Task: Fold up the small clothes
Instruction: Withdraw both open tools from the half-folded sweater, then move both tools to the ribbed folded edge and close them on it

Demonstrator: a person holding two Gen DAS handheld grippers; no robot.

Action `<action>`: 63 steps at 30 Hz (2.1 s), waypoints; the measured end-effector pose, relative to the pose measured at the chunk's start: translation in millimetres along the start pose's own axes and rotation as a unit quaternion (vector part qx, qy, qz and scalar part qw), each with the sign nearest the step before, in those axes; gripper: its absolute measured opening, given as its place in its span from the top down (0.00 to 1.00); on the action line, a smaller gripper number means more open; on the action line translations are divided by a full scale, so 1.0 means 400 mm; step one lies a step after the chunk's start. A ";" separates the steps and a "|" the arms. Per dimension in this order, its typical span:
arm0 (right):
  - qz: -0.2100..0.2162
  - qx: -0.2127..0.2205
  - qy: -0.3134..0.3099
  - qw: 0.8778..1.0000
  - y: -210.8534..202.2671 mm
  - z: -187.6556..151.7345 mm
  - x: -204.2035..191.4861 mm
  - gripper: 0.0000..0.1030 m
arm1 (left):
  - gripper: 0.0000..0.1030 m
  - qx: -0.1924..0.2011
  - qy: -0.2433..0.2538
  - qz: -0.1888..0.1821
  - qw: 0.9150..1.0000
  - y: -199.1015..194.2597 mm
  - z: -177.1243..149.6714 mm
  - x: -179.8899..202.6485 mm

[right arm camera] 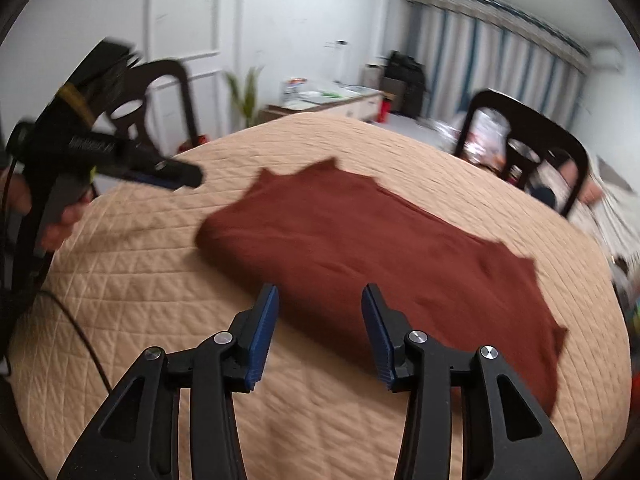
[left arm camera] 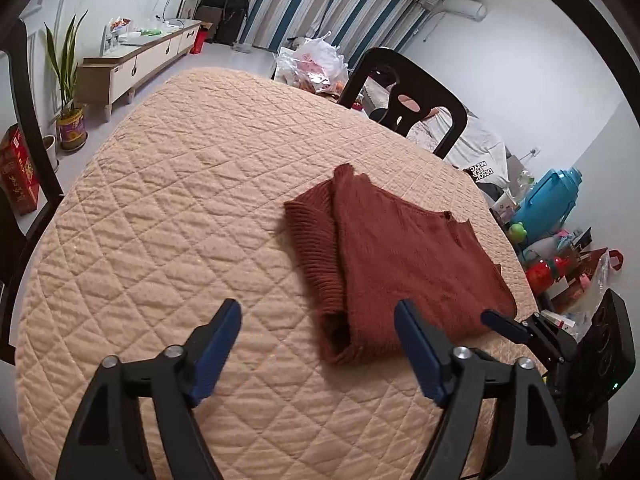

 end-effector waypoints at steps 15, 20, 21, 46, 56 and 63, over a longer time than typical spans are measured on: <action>0.022 -0.013 -0.072 0.997 0.133 0.095 -0.170 0.36 | 0.16 -0.027 -0.020 -0.015 0.999 0.014 0.039 -0.061; 0.026 -0.027 -0.100 0.994 0.154 0.092 -0.202 0.36 | 0.15 -0.042 -0.018 -0.023 0.999 0.035 0.053 -0.056; 0.022 -0.030 -0.104 0.994 0.159 0.092 -0.205 0.36 | 0.15 -0.044 -0.016 -0.026 0.999 0.040 0.055 -0.053; -0.022 -0.028 -0.065 0.997 0.188 0.109 -0.146 0.88 | 0.07 -0.117 -0.044 -0.067 0.990 0.187 0.100 0.041; -0.011 -0.002 -0.042 0.999 0.169 0.112 -0.124 0.88 | 0.22 -0.136 -0.035 -0.022 0.990 0.226 0.108 0.073; -0.005 0.001 -0.032 0.999 0.171 0.109 -0.111 0.88 | 0.42 -0.135 -0.031 0.005 0.990 0.236 0.111 0.068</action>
Point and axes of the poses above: each gripper's, at about its wrist camera, not at the fingertips, and y roughly the way its jaws point, x to its right, z to its top, the point moved 8 cm from there along y, roughly the way its jaws point, and after that the axes turned 10 degrees about -y, right-handed, at the moved point
